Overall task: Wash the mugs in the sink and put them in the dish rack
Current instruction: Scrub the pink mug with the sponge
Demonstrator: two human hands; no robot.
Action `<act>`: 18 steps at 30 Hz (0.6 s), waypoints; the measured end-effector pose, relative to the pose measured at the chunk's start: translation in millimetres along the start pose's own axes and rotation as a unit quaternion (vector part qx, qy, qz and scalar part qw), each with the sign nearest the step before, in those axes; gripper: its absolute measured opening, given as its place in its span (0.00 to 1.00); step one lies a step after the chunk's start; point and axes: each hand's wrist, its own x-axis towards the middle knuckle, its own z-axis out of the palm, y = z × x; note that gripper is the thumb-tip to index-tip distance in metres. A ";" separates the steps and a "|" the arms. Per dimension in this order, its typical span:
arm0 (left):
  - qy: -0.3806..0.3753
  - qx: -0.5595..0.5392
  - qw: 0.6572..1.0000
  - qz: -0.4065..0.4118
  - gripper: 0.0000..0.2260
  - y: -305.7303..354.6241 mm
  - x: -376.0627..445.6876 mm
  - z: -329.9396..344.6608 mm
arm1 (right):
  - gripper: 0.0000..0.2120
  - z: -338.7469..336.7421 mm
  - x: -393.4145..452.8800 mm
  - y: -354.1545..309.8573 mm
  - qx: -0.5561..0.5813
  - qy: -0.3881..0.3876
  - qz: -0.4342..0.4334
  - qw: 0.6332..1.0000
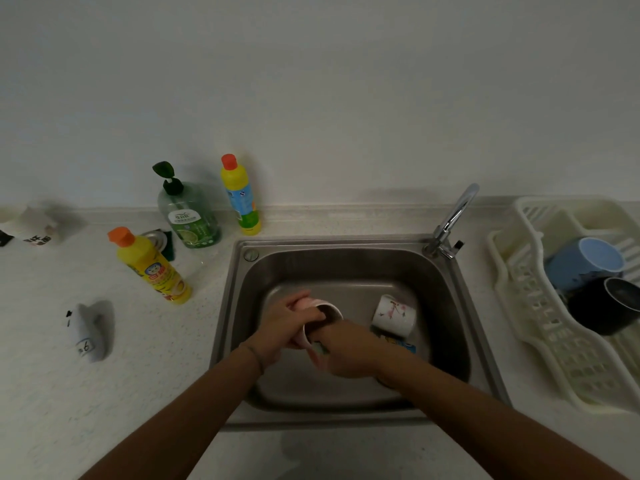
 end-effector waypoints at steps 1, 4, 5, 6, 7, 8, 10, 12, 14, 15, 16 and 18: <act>-0.042 0.014 0.999 -0.022 0.22 4.6 0.2 -4.5 | 0.15 1.4 -2.7 1.1 -0.057 0.002 0.001 0.998; -0.117 0.007 0.992 -0.044 0.20 13.2 2.2 -12.4 | 0.15 3.4 -3.5 0.2 -0.134 0.051 -0.038 0.989; -0.107 -0.012 0.994 -0.034 0.21 14.8 0.7 -11.3 | 0.15 2.4 -1.9 -1.4 -0.120 0.073 -0.041 0.989; -0.082 -0.036 0.996 -0.026 0.23 14.2 -0.5 -7.9 | 0.14 1.9 -1.0 -2.4 -0.099 0.098 -0.034 0.990; -0.052 -0.062 0.997 -0.019 0.25 12.8 -3.1 -2.2 | 0.13 2.4 -1.3 -4.0 -0.071 0.122 -0.019 0.990; -0.018 -0.087 0.996 -0.012 0.26 9.1 -4.9 4.9 | 0.11 3.5 -1.5 -7.7 -0.045 0.146 -0.001 0.988; 0.039 -0.149 0.988 -0.004 0.23 -1.4 -8.0 20.6 | 0.10 8.3 0.5 -16.4 0.013 0.187 0.062 0.980; 0.075 -0.201 0.977 0.001 0.22 -10.4 -10.7 28.4 | 0.10 12.5 3.9 -26.3 0.067 0.200 0.144 0.967; 0.087 -0.184 0.979 0.015 0.20 -15.3 -14.6 26.6 | 0.10 17.2 6.4 -32.0 0.113 0.175 0.186 0.960; 0.086 -0.167 0.982 0.016 0.18 -16.1 -17.3 22.9 | 0.11 18.5 5.1 -32.6 0.127 0.148 0.177 0.965; 0.079 -0.147 0.986 0.011 0.17 -18.3 -17.7 18.0 | 0.12 18.9 2.3 -29.5 0.114 0.123 0.146 0.975; 0.054 -0.114 0.992 -0.007 0.20 -18.9 -17.4 8.5 | 0.15 19.8 -2.4 -14.5 -0.012 0.065 0.074 0.995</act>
